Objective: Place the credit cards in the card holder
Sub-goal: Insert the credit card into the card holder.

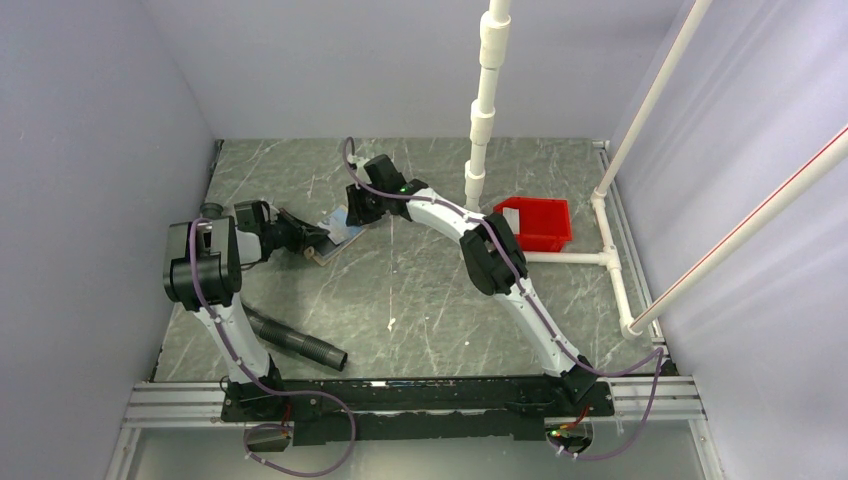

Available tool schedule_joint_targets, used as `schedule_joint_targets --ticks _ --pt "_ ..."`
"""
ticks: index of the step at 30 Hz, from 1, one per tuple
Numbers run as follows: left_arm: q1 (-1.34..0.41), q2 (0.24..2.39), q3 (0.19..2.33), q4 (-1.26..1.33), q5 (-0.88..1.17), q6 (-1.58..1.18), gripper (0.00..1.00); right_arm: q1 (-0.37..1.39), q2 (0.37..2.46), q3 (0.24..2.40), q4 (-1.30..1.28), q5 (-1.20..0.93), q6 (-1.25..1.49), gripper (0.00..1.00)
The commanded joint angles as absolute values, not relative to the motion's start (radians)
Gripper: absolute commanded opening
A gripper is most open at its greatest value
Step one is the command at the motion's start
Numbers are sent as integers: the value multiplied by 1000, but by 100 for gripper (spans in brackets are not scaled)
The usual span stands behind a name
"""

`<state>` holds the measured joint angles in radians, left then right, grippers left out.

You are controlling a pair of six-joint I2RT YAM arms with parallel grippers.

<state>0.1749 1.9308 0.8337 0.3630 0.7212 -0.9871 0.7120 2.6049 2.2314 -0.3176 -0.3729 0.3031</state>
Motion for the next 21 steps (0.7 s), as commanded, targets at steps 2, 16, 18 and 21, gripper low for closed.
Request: schedule_joint_targets --ticks 2,16,18,21 --pt "167 1959 813 374 676 -985 0 697 2595 2274 -381 -329 270 33" --pt "135 1976 828 389 634 -1007 0 681 2595 2224 -352 -386 314 24" --pt "126 1977 836 385 626 -1008 0 682 2591 2195 -326 -413 334 13" --pt "114 1987 844 394 619 -1020 0 681 2579 2169 -297 -437 352 9"
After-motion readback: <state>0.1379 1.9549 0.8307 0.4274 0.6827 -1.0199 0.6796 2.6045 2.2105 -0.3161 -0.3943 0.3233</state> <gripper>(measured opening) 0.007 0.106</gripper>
